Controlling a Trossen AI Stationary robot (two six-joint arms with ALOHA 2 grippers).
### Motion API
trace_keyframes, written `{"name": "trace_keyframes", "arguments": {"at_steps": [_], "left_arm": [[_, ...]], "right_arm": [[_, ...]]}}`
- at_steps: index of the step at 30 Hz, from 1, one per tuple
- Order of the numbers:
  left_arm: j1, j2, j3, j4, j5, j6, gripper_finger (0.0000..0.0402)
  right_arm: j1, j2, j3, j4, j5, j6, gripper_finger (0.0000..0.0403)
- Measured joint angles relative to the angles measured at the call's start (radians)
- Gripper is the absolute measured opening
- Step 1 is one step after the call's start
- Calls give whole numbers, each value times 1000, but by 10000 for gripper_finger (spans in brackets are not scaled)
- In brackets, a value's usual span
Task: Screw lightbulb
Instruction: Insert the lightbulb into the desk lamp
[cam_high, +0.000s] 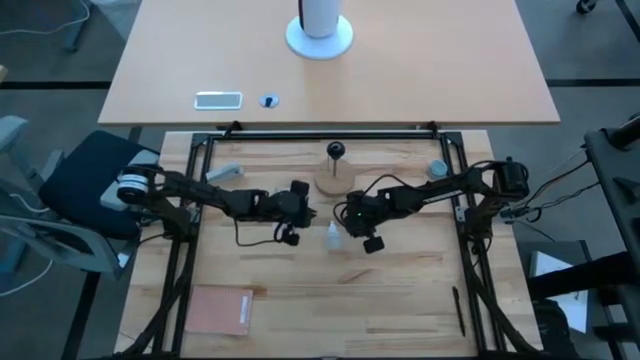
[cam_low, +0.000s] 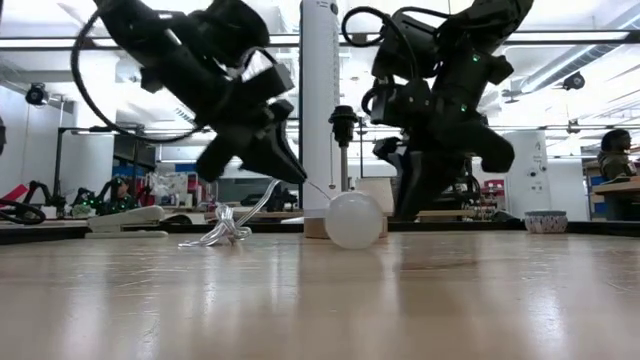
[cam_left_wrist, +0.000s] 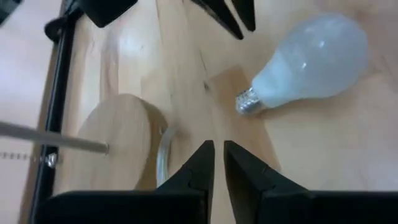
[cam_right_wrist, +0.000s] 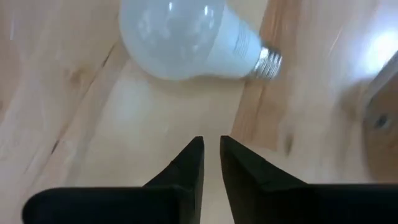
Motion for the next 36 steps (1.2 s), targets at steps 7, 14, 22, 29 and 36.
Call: {"name": "trace_keyframes", "arguments": {"at_steps": [7, 14, 22, 29, 36], "left_arm": [[2, 107, 60, 89, 63, 140, 61], [7, 252, 156, 81, 58, 237, 93], [7, 295, 233, -37, 170, 233, 100], [8, 292, 235, -161, 190, 132, 100], [-3, 284, 234, -170, 309, -10, 100]], "right_arm": [[0, -4, -35, -46, -78, 141, 59], [0, -9, -110, 31, -27, 232, 49], [0, -9, -131, 95, -22, 237, 41], [0, -7, -131, 121, -20, 246, 40], [11, -7, -131, 199, -97, 194, 46]]}}
